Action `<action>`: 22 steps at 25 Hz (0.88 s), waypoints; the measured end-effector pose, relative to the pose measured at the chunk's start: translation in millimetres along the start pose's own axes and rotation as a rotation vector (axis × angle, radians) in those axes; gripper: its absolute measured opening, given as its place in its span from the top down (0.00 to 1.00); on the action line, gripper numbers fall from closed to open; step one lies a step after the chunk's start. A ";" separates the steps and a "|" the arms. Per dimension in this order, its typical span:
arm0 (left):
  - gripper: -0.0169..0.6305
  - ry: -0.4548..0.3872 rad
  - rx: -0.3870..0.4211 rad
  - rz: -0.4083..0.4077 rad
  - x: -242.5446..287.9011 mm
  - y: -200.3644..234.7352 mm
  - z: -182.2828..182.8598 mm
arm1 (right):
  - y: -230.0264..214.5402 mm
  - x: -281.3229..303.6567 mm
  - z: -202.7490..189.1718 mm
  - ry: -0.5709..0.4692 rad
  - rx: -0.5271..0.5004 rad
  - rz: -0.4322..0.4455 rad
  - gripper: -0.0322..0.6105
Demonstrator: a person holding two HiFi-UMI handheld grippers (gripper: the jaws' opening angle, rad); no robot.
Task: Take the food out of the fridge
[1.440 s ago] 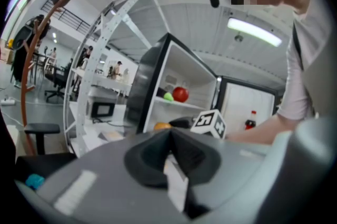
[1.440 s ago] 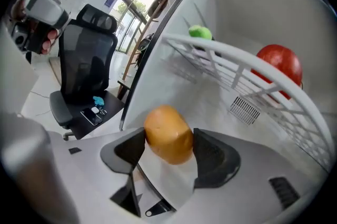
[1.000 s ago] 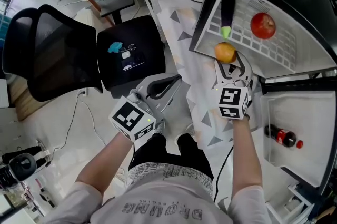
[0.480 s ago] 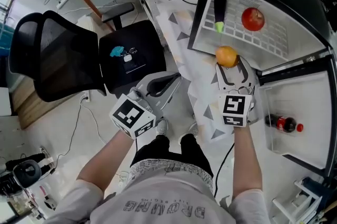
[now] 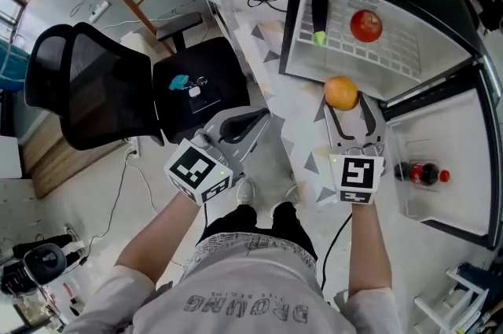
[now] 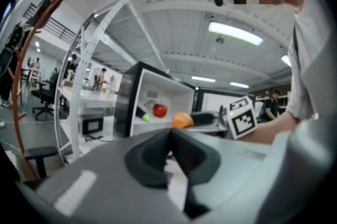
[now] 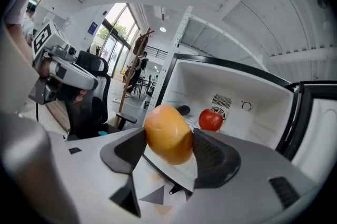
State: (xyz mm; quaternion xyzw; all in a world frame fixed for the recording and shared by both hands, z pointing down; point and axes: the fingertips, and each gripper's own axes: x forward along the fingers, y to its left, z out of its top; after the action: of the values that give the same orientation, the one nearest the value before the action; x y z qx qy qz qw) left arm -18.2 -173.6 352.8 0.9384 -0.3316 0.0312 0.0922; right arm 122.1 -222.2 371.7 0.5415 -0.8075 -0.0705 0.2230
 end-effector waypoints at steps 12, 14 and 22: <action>0.96 -0.009 0.038 -0.028 -4.9 -23.1 17.5 | -7.5 -52.2 16.9 -0.041 0.103 -0.012 0.52; 0.96 -0.007 0.041 -0.033 -5.8 -25.5 17.6 | -7.1 -58.0 17.6 -0.042 0.117 -0.015 0.52; 0.96 -0.005 0.050 -0.049 -6.6 -29.1 21.3 | -4.5 -76.4 22.0 -0.049 0.151 -0.023 0.52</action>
State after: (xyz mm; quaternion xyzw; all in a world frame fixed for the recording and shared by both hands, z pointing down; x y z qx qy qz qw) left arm -5.1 -151.5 326.7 0.9483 -0.3079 0.0347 0.0685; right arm 140.3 -157.5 328.9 0.5642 -0.8094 -0.0251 0.1608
